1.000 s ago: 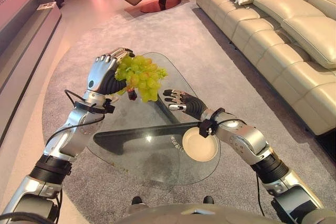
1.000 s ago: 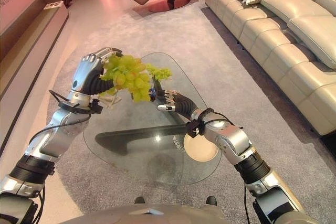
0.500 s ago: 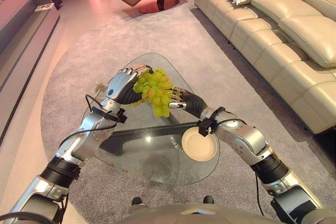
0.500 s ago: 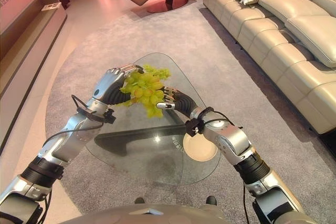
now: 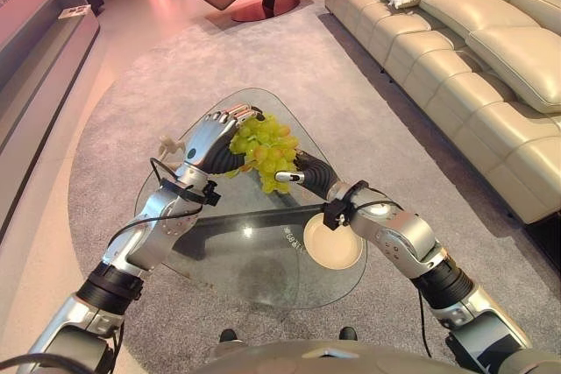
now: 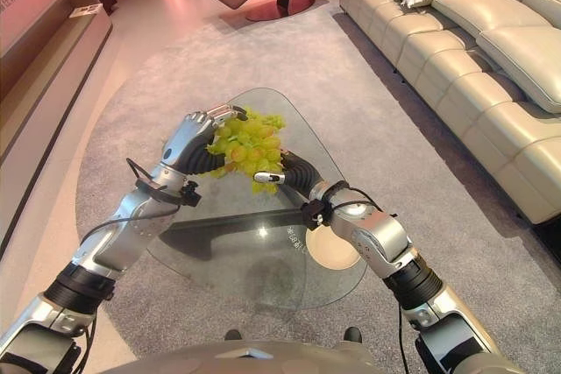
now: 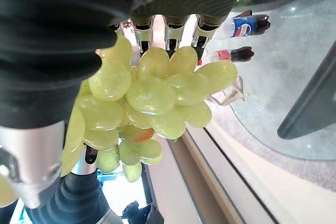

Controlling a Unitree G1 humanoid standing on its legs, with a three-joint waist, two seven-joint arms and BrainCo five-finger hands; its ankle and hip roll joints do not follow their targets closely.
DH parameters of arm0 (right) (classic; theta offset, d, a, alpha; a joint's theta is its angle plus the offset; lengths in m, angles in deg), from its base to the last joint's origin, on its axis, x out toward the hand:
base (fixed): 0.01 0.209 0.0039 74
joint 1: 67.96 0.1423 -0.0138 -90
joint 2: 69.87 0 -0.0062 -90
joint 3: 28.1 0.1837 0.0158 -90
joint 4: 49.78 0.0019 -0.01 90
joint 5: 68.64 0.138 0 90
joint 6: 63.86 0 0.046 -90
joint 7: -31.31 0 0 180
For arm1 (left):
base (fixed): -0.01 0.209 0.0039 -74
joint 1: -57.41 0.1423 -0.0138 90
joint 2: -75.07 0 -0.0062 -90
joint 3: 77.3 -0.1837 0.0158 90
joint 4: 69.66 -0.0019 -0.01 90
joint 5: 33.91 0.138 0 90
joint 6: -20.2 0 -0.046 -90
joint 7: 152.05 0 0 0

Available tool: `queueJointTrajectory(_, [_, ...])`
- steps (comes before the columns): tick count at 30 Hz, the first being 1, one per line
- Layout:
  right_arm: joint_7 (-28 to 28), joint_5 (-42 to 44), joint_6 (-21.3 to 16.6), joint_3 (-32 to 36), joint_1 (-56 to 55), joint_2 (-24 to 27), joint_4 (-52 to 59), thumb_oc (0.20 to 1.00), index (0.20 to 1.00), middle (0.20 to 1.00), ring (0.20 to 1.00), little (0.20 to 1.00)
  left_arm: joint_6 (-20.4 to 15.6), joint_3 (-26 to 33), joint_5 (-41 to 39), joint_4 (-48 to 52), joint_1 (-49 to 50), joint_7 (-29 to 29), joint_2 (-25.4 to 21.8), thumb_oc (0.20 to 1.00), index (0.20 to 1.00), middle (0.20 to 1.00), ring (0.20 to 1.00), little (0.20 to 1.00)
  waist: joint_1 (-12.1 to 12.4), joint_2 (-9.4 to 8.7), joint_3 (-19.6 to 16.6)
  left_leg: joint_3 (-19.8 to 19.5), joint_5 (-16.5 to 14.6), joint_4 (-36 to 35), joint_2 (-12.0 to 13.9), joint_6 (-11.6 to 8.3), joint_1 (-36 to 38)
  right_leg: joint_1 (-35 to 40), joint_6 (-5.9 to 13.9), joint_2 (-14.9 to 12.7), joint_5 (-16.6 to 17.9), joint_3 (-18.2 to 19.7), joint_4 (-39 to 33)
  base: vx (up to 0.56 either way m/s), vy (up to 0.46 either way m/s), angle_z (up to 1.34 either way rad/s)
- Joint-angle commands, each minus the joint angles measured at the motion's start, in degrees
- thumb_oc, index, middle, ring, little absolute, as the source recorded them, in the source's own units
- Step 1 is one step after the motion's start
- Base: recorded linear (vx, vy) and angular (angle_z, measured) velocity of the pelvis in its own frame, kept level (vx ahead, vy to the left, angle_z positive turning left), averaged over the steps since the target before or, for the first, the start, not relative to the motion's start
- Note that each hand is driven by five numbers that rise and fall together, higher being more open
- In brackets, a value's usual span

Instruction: Pick up fruits into the plate

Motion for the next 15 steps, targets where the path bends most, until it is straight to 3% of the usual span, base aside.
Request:
queueJointTrajectory(1, [-1.0,4.9,-1.9,-1.3,5.5,-4.0,5.5,1.000,1.000,1.000,1.000,1.000,-3.3,-1.4,-4.1,4.3,-6.8,3.1,-0.3,0.200,0.200,0.200,0.200,0.200,-0.7,-2.79,-0.2,0.1,-3.9,1.2,-0.6,1.56,0.7,2.3,1.03,-3.5,-2.0,-1.6,1.9,0.00,0.000,0.00])
queueJointTrajectory(7, [-1.3,6.9,-1.3,-2.0,4.7,-4.5,5.6,1.000,1.000,1.000,1.000,1.000,-6.2,-0.5,-6.1,4.2,-6.1,2.3,-0.3,0.200,0.200,0.200,0.200,0.200,-0.6,-2.88,-0.4,0.4,-4.1,1.0,-0.3,1.30,0.9,2.6,1.09,-3.4,-2.2,-1.8,1.6,0.00,0.000,0.00])
queueJointTrajectory(8, [-1.4,6.9,-1.7,-2.0,4.6,-4.4,5.7,0.890,0.890,0.890,0.890,0.890,-6.9,-0.2,-6.6,4.0,-5.8,2.1,-0.5,0.200,0.200,0.200,0.200,0.200,-0.6,-2.85,-0.3,0.5,-4.1,1.0,-0.2,1.27,1.1,2.7,1.09,-3.4,-2.2,-1.9,1.6,0.00,0.000,0.00])
queueJointTrajectory(9, [-1.3,7.1,-2.3,-1.8,4.3,-4.2,5.7,0.501,0.501,0.501,0.501,0.501,-7.8,0.2,-7.4,4.1,-5.4,1.6,-0.9,0.200,0.200,0.200,0.200,0.200,-0.5,-2.80,-0.3,0.5,-4.1,1.1,-0.2,1.24,1.0,2.7,1.10,-3.4,-2.2,-2.0,1.7,0.00,0.000,0.00])
queueJointTrajectory(10, [-1.3,7.2,-2.6,-1.6,4.0,-4.2,5.6,0.200,0.200,0.200,0.200,0.200,-8.5,0.7,-7.9,4.2,-4.9,1.1,-1.0,0.200,0.200,0.200,0.200,0.200,-0.4,-2.76,-0.3,0.5,-4.0,1.1,-0.2,1.22,1.0,2.6,1.09,-3.4,-2.2,-2.0,1.8,0.00,0.000,0.00])
queueJointTrajectory(15, [-1.9,6.4,-3.8,-0.4,2.2,-3.8,6.6,0.200,0.200,0.200,0.200,0.200,-11.0,3.4,-11.7,5.2,-2.0,-2.2,-2.2,0.200,0.200,0.200,0.200,0.200,-0.2,-2.52,-0.2,0.5,-3.9,1.1,-0.2,1.20,1.0,2.6,1.13,-3.6,-2.0,-2.2,1.7,0.00,0.000,0.00])
